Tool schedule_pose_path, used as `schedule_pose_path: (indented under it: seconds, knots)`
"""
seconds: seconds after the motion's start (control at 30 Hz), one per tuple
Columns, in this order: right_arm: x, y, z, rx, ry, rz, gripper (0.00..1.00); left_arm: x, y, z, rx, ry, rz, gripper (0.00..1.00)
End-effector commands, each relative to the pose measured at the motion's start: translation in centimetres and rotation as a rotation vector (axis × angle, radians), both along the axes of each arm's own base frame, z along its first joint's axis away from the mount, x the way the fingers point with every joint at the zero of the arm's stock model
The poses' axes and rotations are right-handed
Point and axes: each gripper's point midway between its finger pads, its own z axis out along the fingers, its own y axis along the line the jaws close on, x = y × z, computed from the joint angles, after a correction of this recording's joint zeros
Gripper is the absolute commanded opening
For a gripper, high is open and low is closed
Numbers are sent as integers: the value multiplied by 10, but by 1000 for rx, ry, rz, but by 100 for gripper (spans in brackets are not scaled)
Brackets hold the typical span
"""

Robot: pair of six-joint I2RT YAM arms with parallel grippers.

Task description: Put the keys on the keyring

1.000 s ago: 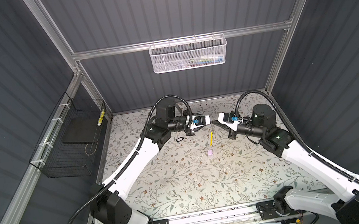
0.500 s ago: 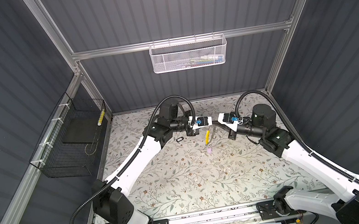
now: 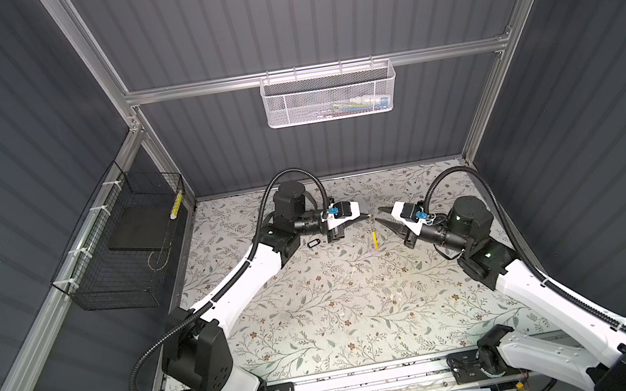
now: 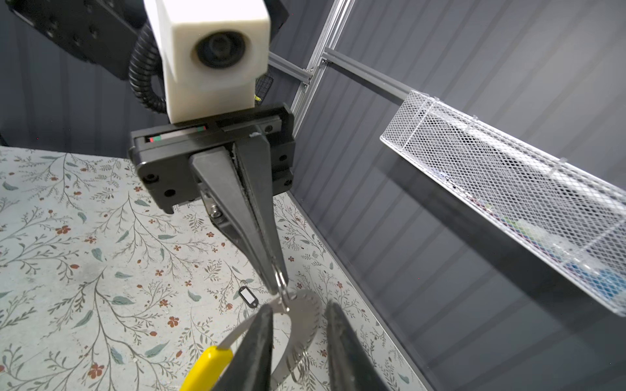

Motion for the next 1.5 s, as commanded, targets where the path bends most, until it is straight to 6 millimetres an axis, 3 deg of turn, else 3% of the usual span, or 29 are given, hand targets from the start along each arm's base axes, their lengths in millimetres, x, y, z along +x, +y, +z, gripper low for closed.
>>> schedule_pose_path:
  seconds: [0.0,1.03,1.47]
  knots:
    - [-7,0,23,76,-49,27,26,-16,3,38,-126,-27,-99,0]
    - [-21,18,51,149,-78,192,19,-23,0,38,-165,-13,-157,0]
    - [-13,18,35,77,-49,161,6,-21,-3,40,-164,-23,-150,0]
